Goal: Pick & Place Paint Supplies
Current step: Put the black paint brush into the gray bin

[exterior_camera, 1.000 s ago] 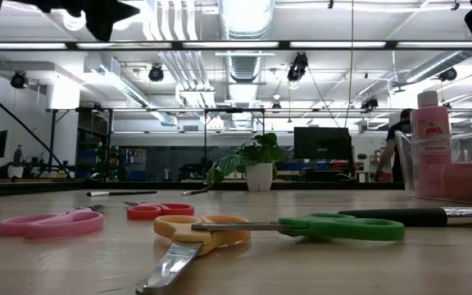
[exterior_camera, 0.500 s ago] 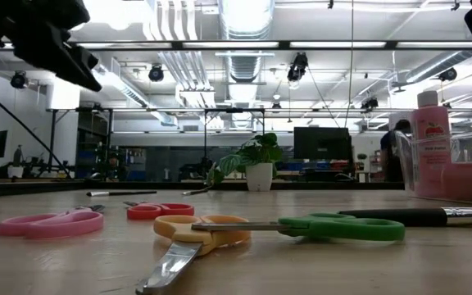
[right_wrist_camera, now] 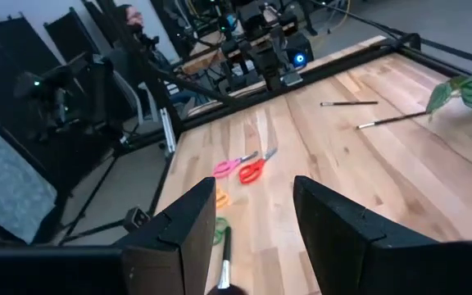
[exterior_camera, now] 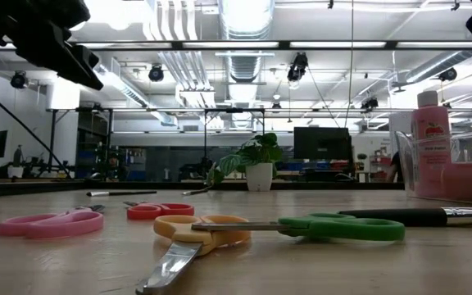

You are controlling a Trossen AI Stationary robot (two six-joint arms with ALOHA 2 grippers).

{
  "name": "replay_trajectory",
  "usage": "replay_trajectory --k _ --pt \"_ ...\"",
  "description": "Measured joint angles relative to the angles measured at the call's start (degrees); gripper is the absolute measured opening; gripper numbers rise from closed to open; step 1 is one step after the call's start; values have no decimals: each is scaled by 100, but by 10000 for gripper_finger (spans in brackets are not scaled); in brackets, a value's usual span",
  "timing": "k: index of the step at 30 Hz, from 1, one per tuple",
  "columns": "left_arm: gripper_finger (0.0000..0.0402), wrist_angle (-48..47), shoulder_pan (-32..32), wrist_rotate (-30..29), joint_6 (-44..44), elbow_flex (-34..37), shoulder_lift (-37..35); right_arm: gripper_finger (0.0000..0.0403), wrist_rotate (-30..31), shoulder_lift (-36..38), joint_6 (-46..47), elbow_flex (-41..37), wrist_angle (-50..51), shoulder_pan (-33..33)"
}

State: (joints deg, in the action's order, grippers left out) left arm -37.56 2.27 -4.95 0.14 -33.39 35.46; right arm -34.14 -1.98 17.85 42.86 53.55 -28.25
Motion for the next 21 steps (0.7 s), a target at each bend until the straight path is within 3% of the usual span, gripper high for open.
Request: replay_trajectory --k 4,9,13,21 --pt "197 1 0 0 -9 0 0 162 -3 -13 170 -13 -91 0" --pt "197 0 0 0 -17 2 0 162 -243 -245 289 -36 -1139 -3" --pt "197 0 0 0 -15 4 0 162 -360 -864 315 -9 -1678 0" --pt "197 0 2 0 -15 4 0 162 -388 -2511 -424 70 -1690 171"
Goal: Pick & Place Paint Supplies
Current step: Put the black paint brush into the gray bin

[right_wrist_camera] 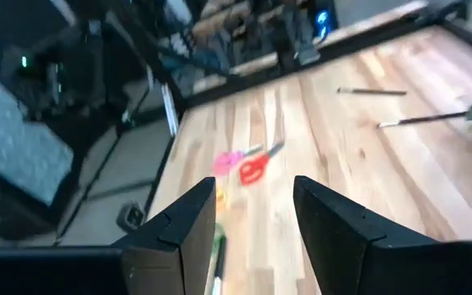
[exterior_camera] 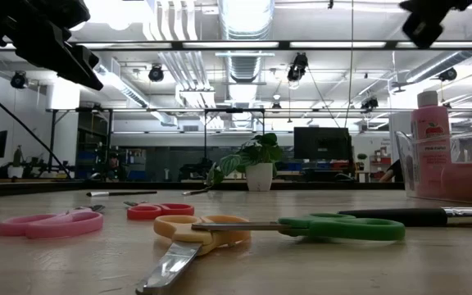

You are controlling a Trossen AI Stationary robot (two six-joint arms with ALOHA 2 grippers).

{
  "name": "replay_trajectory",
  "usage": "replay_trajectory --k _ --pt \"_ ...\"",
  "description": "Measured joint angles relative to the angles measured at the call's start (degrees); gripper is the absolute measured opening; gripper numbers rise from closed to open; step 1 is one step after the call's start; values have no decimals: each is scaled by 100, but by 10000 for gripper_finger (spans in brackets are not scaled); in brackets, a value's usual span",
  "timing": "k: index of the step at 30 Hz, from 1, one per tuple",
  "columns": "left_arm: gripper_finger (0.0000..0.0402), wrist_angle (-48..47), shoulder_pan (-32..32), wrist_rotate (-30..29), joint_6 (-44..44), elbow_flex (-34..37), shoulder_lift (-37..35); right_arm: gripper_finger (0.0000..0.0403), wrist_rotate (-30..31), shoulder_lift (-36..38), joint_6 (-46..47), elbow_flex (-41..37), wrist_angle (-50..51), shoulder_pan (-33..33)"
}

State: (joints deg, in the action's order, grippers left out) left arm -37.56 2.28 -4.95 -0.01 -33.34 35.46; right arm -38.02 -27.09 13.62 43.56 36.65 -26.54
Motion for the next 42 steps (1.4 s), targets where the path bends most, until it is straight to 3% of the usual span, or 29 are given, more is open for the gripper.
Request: replay_trajectory --k 4,8,13,20,28,34,42 --pt "197 0 -2 0 0 0 0 162 131 -698 -385 195 -135 385" --pt "197 1 -2 0 1 0 0 162 689 -1283 -615 510 -205 990" --pt "197 0 0 0 2 0 0 162 1996 -1820 -638 916 -107 2006" --pt "197 0 0 0 7 0 0 162 3837 -2336 852 1011 155 3648" --pt "197 2 0 0 20 0 0 162 5204 -3272 2478 913 247 5488" --pt "197 2 0 1 17 0 0 162 5683 -4418 3276 911 119 6295" --pt "197 1 0 2 15 2 0 162 5714 -5818 3536 987 -458 6565"
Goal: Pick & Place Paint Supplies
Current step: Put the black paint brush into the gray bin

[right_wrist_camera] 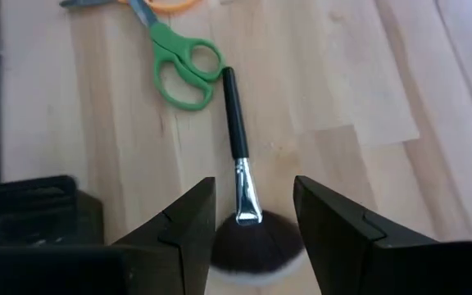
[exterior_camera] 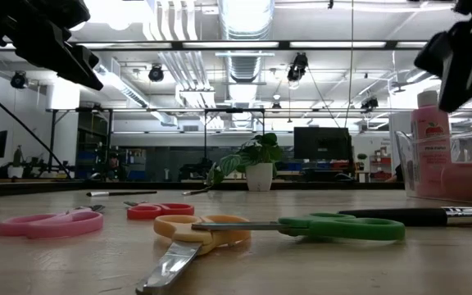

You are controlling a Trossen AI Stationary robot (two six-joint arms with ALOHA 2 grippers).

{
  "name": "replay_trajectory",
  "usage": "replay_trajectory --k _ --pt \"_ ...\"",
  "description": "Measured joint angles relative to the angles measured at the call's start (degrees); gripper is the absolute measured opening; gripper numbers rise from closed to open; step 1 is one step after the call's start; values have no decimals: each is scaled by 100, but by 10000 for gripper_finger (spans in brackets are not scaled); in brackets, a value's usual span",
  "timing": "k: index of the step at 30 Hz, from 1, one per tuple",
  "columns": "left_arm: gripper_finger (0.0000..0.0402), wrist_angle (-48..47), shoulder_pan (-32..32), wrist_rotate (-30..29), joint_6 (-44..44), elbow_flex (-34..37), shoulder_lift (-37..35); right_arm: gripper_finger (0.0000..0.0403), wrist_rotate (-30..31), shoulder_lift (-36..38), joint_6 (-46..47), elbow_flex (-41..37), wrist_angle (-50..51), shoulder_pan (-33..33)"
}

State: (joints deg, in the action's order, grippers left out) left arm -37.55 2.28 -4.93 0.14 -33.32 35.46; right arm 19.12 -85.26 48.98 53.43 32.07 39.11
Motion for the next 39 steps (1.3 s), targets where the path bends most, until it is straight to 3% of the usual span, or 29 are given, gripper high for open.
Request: replay_trajectory --k 32,35,39 --pt "197 0 -1 -1 -13 0 2 161 -814 -1757 -323 41 -687 -306" --pt "197 0 -1 -2 -12 0 4 146 -822 -1732 -444 39 -677 -306" --pt "197 -1 0 -2 -11 2 4 97 -850 -1723 -560 39 -677 -308"
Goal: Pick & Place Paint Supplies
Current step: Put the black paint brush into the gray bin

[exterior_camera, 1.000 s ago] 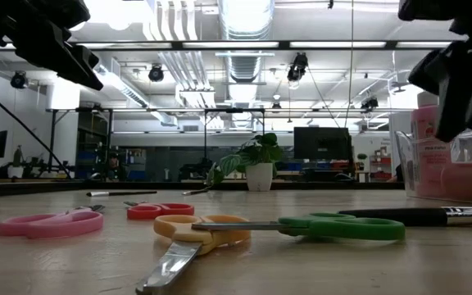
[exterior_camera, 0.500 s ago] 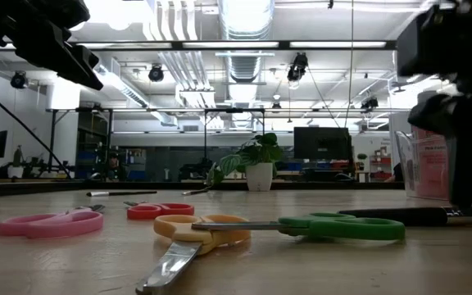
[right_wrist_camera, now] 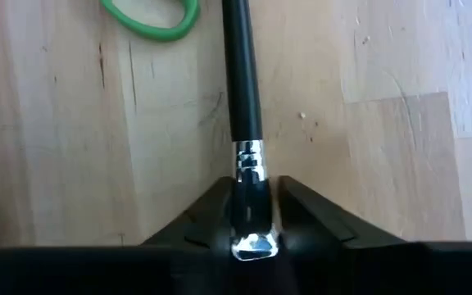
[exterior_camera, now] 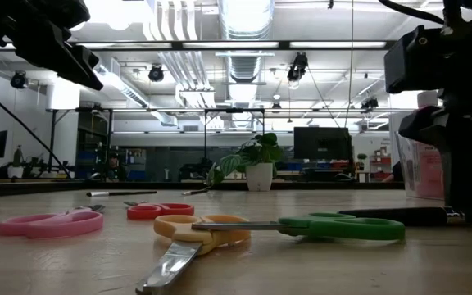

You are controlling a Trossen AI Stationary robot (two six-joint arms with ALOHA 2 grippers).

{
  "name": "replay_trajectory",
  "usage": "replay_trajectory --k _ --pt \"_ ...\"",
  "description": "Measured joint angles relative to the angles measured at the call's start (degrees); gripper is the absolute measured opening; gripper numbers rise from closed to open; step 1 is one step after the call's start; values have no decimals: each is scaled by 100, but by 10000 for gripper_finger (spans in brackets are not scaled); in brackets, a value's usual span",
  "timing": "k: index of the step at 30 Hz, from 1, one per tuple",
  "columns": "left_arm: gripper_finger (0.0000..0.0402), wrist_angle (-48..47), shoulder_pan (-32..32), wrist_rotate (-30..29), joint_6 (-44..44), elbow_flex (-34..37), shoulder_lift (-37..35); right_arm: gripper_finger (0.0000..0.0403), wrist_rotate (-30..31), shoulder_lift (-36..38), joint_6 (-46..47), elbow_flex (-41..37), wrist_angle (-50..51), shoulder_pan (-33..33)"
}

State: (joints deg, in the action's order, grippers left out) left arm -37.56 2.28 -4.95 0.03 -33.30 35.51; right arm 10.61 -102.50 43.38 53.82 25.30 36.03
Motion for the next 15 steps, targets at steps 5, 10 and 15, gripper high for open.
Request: replay_trajectory --k 5,10,15 --pt "197 1 -1 2 16 0 0 45 7 -4 -5 0 8 0" --pt "197 0 -2 0 15 0 -2 43 9 -11 -1 -3 38 2" --pt "197 1 0 1 14 0 -4 43 85 85 12 -3 78 7"
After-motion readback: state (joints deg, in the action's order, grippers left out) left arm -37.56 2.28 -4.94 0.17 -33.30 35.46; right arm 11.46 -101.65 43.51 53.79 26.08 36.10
